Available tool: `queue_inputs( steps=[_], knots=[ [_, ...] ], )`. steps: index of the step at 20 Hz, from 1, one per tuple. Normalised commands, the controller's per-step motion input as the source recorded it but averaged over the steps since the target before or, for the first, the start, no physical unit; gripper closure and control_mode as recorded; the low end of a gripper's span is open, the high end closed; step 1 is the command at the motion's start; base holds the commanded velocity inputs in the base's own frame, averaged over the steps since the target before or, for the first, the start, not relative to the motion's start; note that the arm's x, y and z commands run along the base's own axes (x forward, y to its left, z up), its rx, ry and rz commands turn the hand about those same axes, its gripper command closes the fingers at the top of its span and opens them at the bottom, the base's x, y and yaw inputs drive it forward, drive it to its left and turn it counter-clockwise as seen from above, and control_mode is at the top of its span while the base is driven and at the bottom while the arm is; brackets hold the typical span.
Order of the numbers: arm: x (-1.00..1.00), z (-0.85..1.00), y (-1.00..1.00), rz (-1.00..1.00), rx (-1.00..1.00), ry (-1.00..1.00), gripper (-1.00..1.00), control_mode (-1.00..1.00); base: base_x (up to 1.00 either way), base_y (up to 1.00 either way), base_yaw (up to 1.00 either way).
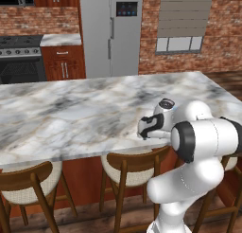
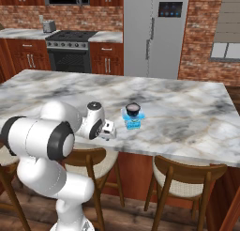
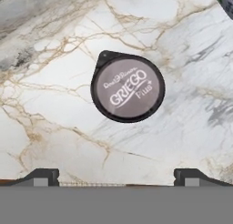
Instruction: Stack the yogurt containers by placing the smaller containers on top of the larger containers.
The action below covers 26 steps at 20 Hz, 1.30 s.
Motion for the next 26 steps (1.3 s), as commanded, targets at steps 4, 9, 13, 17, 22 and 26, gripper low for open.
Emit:
queue_inputs(
  steps=[4, 9, 13, 17, 22, 26],
  knots=[
    [0.15, 0.00, 0.00, 0.00, 0.01, -0.04, -1.00, -1.00, 0.00, 0.00, 0.00],
    [0.11, 0.00, 0.00, 0.00, 0.00, -0.03, -1.00, -1.00, 0.00, 0.00, 0.00],
    [0.05, -0.01, 0.00, 0.00, 0.00, 0.00, -1.00, -1.00, 0.00, 0.00, 0.00],
    [0.06, -0.01, 0.00, 0.00, 0.00, 0.00, -1.00, -1.00, 0.00, 0.00, 0.00],
    [0.13, 0.00, 0.00, 0.00, 0.01, -0.02, -1.00, -1.00, 0.00, 0.00, 0.00],
    [0.11, 0.00, 0.00, 0.00, 0.01, -0.01, -1.00, -1.00, 0.00, 0.00, 0.00]
  ],
)
